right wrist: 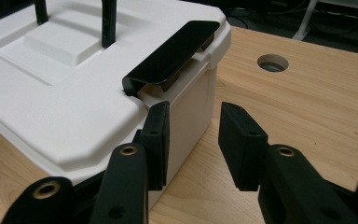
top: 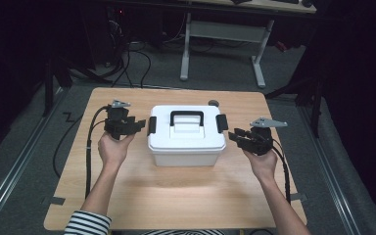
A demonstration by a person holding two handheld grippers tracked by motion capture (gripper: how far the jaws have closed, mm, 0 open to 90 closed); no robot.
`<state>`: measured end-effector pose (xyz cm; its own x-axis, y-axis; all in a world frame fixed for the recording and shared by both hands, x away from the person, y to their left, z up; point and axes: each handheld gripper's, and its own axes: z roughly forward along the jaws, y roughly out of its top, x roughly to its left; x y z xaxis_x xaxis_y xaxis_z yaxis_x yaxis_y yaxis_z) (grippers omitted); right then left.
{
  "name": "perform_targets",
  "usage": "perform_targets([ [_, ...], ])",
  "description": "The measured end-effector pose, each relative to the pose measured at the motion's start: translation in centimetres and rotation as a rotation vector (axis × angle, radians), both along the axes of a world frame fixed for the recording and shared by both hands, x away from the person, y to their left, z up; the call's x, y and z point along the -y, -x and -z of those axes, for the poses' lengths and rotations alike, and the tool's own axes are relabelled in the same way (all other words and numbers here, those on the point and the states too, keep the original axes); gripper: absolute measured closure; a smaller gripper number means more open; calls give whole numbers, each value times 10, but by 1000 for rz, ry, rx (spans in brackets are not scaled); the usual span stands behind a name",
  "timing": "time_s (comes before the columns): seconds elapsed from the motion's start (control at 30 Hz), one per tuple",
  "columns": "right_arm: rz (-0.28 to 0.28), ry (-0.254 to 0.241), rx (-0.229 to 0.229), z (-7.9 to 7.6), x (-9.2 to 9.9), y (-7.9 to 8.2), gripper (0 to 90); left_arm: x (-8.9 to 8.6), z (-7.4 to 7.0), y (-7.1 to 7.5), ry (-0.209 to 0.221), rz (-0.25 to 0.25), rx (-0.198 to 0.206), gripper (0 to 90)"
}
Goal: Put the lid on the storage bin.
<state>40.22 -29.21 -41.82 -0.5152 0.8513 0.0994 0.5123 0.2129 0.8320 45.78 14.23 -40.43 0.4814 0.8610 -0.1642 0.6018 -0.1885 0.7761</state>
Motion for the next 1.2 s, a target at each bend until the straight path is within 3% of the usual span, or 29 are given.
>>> perform_targets([
  [0.23, 36, -14, -10, 1, 14, 8, 568, -9, -4, 16, 13, -6, 37, 454],
  [0.47, 66, -69, 15, -1, 33, 23, 537, -24, -13, 36, 47, -17, 85, 439],
  [0.73, 96, -99, 39, -2, 51, 40, 523, -38, -14, 56, 49, -28, 115, 429],
  [0.97, 124, -101, 27, 11, 63, 52, 515, -45, 0, 73, 31, -40, 118, 421],
  [1.2, 162, -129, 6, 27, 77, 63, 515, -56, 19, 85, 57, -57, 93, 417],
])
